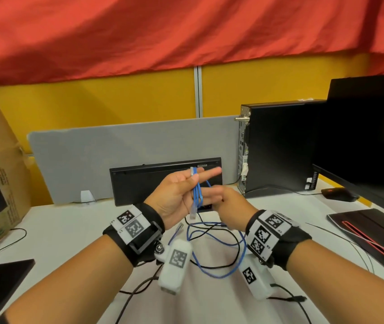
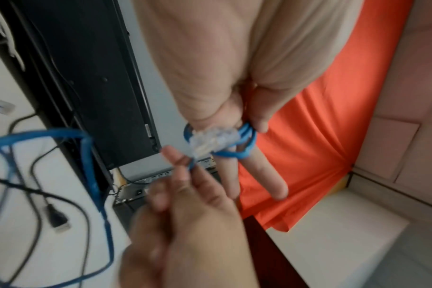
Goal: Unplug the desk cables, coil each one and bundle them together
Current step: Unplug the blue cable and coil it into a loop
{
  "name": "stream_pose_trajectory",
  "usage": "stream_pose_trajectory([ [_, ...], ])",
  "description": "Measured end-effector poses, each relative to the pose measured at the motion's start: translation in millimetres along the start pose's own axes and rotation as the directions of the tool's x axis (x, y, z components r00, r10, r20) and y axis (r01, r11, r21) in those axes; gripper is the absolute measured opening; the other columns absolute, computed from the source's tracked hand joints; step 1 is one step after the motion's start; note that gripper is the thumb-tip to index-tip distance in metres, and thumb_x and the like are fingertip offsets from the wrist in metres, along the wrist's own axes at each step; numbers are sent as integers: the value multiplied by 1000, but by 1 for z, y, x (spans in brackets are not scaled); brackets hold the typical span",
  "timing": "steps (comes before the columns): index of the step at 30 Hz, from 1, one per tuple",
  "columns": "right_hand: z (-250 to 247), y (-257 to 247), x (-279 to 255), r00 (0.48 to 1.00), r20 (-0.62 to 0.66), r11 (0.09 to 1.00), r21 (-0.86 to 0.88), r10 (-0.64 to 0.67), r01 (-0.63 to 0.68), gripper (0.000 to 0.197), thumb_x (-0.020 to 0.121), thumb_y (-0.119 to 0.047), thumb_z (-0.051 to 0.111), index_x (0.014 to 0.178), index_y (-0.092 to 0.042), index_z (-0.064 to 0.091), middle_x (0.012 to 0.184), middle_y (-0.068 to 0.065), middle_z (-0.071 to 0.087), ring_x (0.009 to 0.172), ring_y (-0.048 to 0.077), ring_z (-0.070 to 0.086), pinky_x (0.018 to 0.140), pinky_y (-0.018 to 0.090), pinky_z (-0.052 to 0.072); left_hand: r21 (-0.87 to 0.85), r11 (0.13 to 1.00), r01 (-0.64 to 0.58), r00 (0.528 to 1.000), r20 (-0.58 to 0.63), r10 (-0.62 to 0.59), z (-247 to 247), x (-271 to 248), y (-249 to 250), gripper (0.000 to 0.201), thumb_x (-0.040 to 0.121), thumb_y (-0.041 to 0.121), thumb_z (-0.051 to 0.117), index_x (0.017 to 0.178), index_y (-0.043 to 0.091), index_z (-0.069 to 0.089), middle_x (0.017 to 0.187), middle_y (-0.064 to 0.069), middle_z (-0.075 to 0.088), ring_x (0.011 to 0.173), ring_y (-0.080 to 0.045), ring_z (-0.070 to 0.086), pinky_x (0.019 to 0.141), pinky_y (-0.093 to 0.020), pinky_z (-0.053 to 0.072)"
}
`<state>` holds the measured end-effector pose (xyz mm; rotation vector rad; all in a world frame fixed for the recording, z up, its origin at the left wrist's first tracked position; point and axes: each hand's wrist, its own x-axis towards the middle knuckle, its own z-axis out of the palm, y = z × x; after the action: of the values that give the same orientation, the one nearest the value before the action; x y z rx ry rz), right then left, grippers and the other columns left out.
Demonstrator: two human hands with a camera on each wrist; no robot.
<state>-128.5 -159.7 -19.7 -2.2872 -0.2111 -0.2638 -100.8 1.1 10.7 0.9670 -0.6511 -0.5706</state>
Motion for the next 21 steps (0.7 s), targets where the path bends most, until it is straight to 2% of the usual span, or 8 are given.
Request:
stream_pose_trajectory([
  [3, 14, -1, -11, 981, 139, 985, 88, 137, -150, 19, 102, -14, 36, 106, -20, 54, 66, -4, 44, 40, 3, 37, 33, 16, 31, -33, 994, -102, 989, -106, 98, -3, 8, 8, 28, 104, 5, 32, 129, -6, 36, 136, -18, 57, 111, -43, 63, 88, -52, 55],
  [6, 22, -6, -18, 974, 203, 994, -58, 102, -92, 25, 102, -18, 39, 106, -13, 62, 79, -1, 57, 61, 10, 54, 55, 21, 44, 9, 988, -152, 965, -214, 150, -4, 10, 12, 17, 105, 6, 29, 116, -1, 39, 139, -19, 53, 110, -42, 63, 91, -56, 51],
  [8, 25, -13, -22, 984, 178, 982, -188, 29, 5, 29, 102, -24, 41, 100, -10, 66, 95, 0, 65, 87, 15, 60, 76, 28, 48, 37, 986, -164, 949, -267, 168, -8, 9, 10, 18, 105, 7, 29, 121, 6, 36, 139, -17, 54, 109, -41, 64, 97, -59, 46],
  [9, 24, -17, -24, 988, 157, 984, -177, 2, 26, 31, 102, -27, 41, 93, -12, 66, 91, -3, 66, 85, 12, 60, 76, 27, 47, 75, 984, -161, 943, -281, 176, -11, 8, 9, 21, 105, 7, 29, 126, 8, 35, 138, -14, 56, 109, -40, 65, 100, -61, 42],
  [11, 19, -27, -26, 994, 97, 995, -79, -53, 61, 33, 100, -28, 43, 78, -17, 66, 66, -14, 61, 64, 0, 55, 60, 18, 40, 216, 967, -132, 941, -280, 191, -14, 6, 6, 25, 106, 10, 30, 129, 14, 37, 135, -6, 60, 108, -37, 66, 102, -57, 41],
  [15, -1, -46, -23, 1000, 12, 978, 209, -20, 17, 37, 97, -21, 51, 61, -19, 62, 37, -11, 44, 32, 4, 33, 37, 15, 28, 511, 859, -39, 963, -210, 169, -14, -4, 6, 30, 106, 9, 32, 126, 16, 53, 113, 17, 70, 100, -20, 71, 86, -33, 55],
  [18, -16, -57, -21, 990, 93, 876, 462, 107, -138, 27, 95, -15, 47, 72, -12, 61, 39, -12, 40, 35, 8, 22, 37, 16, 18, 607, 793, 47, 977, -194, 90, -8, -6, 9, 32, 104, 5, 34, 126, 5, 58, 127, -3, 66, 95, -2, 69, 83, -21, 54],
  [21, -30, -59, -21, 981, 145, 765, 615, 131, -193, 10, 91, -11, 51, 86, -10, 59, 51, -2, 26, 41, 10, 14, 40, 17, 14, 598, 795, 103, 984, -176, 6, 1, -6, 15, 23, 102, 5, 40, 111, 9, 61, 146, -19, 45, 81, -29, 72, 86, -40, 56],
])
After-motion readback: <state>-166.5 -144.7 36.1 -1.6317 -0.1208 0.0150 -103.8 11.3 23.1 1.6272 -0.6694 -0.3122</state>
